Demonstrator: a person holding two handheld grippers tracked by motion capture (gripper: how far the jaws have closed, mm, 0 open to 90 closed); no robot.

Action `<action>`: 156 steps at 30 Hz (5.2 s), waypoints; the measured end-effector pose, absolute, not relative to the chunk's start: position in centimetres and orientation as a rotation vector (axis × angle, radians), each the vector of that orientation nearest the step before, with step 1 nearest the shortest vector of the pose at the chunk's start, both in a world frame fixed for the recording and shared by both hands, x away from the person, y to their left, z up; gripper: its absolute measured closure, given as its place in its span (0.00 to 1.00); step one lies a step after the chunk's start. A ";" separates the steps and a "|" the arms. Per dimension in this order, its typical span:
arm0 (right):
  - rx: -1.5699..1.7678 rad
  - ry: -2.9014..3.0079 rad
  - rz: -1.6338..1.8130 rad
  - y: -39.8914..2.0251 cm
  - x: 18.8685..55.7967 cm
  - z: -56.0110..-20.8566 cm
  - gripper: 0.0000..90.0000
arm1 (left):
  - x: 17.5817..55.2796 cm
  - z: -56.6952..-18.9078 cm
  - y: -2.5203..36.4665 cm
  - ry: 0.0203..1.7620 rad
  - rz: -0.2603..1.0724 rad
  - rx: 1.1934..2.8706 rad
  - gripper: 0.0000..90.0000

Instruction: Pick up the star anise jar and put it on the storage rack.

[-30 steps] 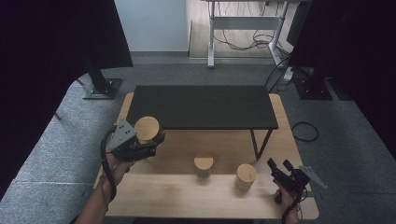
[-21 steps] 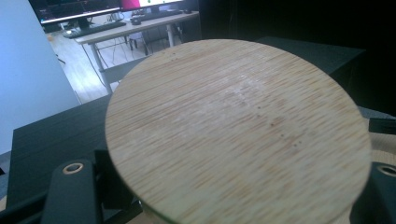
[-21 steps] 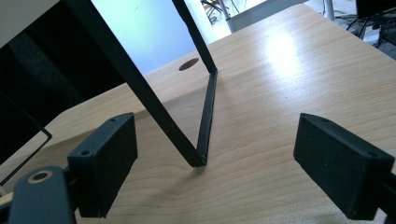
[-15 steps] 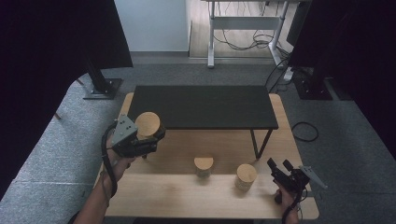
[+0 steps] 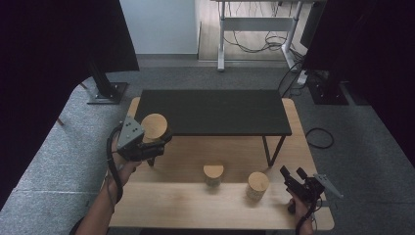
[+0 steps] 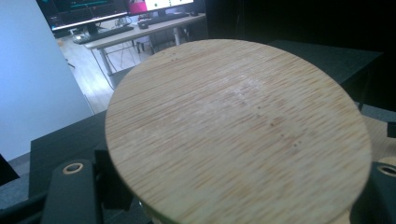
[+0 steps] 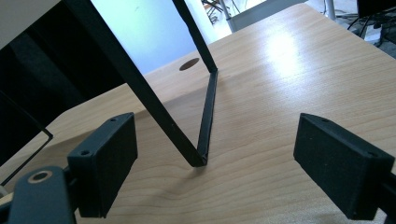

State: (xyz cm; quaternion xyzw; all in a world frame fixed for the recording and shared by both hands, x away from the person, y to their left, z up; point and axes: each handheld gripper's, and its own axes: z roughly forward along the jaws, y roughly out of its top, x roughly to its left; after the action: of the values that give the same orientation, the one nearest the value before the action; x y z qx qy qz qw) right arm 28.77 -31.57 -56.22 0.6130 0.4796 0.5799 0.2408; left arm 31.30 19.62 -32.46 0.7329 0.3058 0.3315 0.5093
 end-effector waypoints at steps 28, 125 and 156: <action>1.676 1.313 1.593 -31.6 28.8 -56.2 0.14 | 32.5 -32.0 19.3 0.742 0.814 1.750 0.28; 1.682 1.276 1.607 -31.7 28.7 -56.3 0.14 | 40.3 -33.3 17.4 0.865 0.844 1.885 0.25; 1.682 1.274 1.606 -31.7 28.7 -56.3 0.14 | 39.9 -33.3 17.6 0.887 0.928 1.834 0.11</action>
State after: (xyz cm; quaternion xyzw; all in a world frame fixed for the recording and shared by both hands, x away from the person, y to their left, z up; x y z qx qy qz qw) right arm 28.65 -31.70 -56.31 0.6155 0.4661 0.5874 0.2425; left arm 39.89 17.63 -33.31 0.7373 0.3564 0.3728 0.4363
